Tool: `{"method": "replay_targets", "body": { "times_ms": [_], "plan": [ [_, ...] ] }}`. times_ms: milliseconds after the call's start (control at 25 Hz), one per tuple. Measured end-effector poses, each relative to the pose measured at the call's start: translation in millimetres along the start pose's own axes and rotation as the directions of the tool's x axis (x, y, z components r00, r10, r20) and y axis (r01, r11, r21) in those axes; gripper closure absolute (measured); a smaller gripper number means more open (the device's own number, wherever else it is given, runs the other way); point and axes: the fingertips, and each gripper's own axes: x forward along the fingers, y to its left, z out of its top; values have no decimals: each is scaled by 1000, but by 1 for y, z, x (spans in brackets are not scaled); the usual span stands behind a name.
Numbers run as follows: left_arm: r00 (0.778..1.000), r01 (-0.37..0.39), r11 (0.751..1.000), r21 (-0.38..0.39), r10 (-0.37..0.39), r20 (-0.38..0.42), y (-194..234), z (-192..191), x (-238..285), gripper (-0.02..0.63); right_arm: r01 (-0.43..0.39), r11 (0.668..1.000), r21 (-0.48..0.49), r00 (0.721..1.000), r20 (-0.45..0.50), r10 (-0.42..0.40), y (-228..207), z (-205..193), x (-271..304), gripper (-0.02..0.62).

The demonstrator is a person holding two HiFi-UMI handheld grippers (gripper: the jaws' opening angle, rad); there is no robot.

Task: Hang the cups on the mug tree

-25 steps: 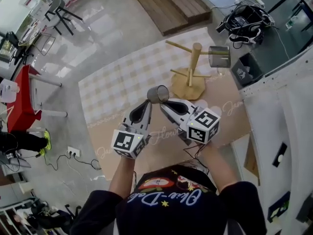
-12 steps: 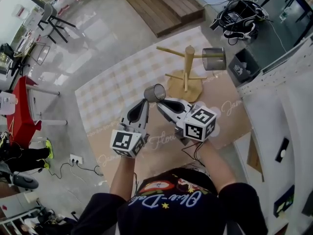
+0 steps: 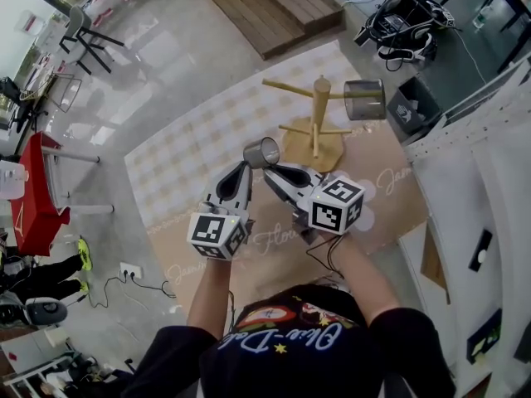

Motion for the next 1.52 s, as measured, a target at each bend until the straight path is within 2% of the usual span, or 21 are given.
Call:
{"method": "replay_targets", "body": {
  "times_ms": [520, 1520],
  "plan": [
    [1000, -2, 1000, -21, 2, -31, 9, -4, 24, 597, 41, 994, 103, 997, 57, -47, -19, 6, 7, 549],
    [999, 44, 999, -23, -44, -13, -5, 12, 51, 598, 21, 957, 290, 972, 216, -87, -37, 25, -5, 549]
  ]
}}
